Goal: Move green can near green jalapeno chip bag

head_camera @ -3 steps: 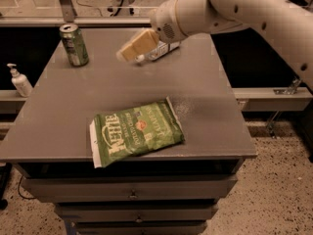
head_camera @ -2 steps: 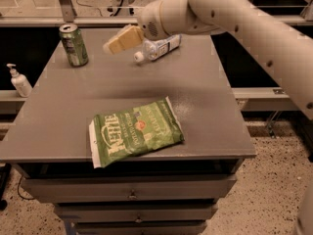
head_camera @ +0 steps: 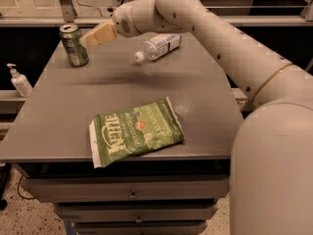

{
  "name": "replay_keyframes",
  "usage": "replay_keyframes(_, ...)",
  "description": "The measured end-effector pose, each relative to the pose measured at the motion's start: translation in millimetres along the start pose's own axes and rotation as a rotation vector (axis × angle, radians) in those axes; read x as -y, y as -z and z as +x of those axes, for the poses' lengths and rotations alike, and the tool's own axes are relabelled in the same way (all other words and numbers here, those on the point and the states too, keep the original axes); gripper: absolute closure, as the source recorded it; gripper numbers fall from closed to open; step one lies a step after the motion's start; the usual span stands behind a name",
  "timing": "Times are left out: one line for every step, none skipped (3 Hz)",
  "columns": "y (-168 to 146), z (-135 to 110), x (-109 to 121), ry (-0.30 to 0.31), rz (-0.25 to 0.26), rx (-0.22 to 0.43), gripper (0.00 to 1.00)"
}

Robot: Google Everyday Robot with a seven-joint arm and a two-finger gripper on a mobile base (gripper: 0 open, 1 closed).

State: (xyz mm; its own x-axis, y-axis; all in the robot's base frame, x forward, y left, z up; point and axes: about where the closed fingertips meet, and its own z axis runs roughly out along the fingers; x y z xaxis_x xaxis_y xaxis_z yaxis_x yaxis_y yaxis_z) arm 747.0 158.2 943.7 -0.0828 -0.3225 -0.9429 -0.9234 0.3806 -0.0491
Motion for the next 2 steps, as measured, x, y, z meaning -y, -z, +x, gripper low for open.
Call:
replay_keyframes(-40,-4,-1,0.001,-0.039,0.009,0.0)
replay_keyframes(-71,-1,-6,0.015,-0.07,-0.008,0.0)
